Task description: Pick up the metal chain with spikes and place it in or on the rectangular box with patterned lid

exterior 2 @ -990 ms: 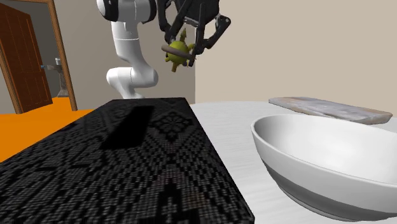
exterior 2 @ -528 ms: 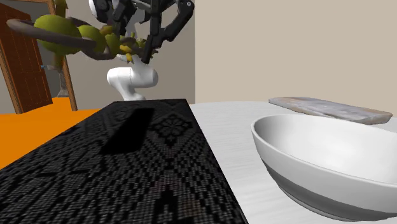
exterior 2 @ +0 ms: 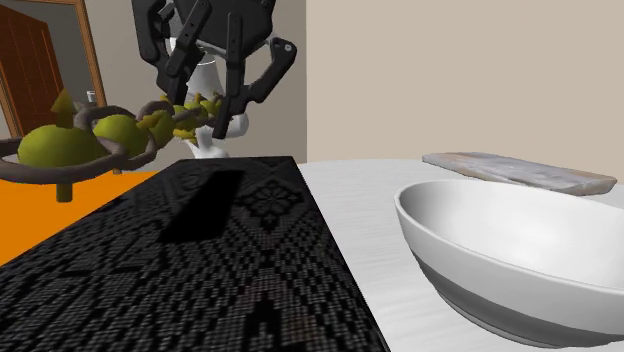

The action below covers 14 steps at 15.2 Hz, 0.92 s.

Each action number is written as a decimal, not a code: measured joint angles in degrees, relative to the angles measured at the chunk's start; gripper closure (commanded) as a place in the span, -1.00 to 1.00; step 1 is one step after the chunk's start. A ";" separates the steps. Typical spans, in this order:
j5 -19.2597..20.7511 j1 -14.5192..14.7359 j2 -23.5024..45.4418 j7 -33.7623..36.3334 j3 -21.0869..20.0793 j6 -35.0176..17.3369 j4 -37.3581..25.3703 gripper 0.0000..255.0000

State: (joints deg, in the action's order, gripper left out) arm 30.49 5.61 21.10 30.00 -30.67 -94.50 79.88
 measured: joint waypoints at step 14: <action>0.23 -0.89 -0.23 1.74 0.18 -4.93 5.46 -1.00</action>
State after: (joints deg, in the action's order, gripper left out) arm 30.73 4.73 20.87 31.74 -30.49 -99.43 85.34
